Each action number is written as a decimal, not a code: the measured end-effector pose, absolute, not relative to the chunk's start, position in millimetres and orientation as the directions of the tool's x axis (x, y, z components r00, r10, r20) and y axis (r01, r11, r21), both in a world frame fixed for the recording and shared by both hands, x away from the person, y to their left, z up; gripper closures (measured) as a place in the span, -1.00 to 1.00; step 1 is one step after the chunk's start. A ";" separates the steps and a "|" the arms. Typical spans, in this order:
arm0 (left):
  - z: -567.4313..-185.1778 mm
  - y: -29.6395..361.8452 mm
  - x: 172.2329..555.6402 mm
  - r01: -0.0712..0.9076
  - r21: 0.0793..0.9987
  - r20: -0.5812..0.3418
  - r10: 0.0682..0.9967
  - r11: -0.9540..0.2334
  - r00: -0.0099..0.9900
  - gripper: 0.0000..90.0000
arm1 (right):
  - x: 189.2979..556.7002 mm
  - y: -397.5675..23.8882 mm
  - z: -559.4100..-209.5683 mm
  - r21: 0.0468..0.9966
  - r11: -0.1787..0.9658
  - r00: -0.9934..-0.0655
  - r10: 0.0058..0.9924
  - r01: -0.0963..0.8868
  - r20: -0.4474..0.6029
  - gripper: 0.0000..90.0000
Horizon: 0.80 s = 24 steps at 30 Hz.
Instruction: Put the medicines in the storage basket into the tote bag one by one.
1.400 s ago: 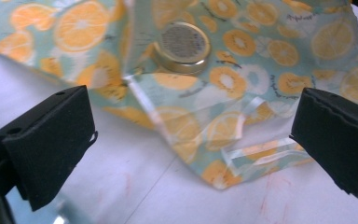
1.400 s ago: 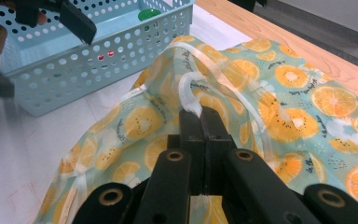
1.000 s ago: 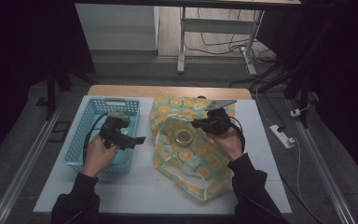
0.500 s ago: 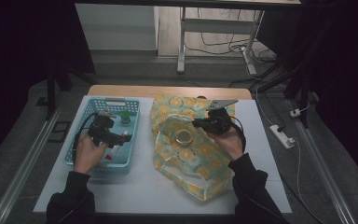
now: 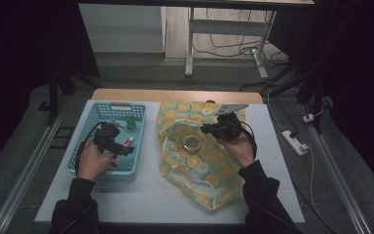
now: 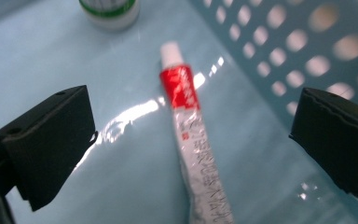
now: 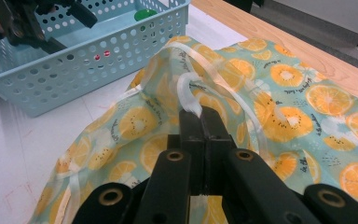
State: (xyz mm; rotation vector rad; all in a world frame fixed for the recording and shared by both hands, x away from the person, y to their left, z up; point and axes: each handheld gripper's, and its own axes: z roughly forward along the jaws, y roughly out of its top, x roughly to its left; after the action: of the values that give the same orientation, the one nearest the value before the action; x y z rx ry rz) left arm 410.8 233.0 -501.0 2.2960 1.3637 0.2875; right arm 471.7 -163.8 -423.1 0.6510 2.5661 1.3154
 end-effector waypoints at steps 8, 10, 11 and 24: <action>-512.0 227.9 416.5 0.825 0.367 -0.027 0.882 -0.429 0.470 -0.99 | 471.2 -163.1 -423.9 0.805 0.512 -0.887 0.461 0.300 0.037 1.00; -513.3 227.4 417.2 0.831 0.353 -0.028 0.883 -0.430 0.469 -0.95 | 471.4 -163.1 -424.1 0.805 0.513 -0.887 0.460 0.299 0.036 1.00; -513.8 226.7 417.2 0.832 0.346 -0.023 0.882 -0.435 0.471 -0.92 | 471.5 -163.1 -424.3 0.805 0.513 -0.887 0.460 0.299 0.036 1.00; -514.5 226.5 416.5 0.832 0.339 -0.064 0.871 -0.440 0.487 -0.08 | 471.4 -163.7 -424.9 0.803 0.513 -0.886 0.463 0.303 0.038 1.00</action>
State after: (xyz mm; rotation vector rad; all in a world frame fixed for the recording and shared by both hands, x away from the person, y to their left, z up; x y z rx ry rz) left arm 416.5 226.5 -514.5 2.4120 1.4330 0.1705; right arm 471.4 -163.7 -424.9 0.6578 2.5713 1.3103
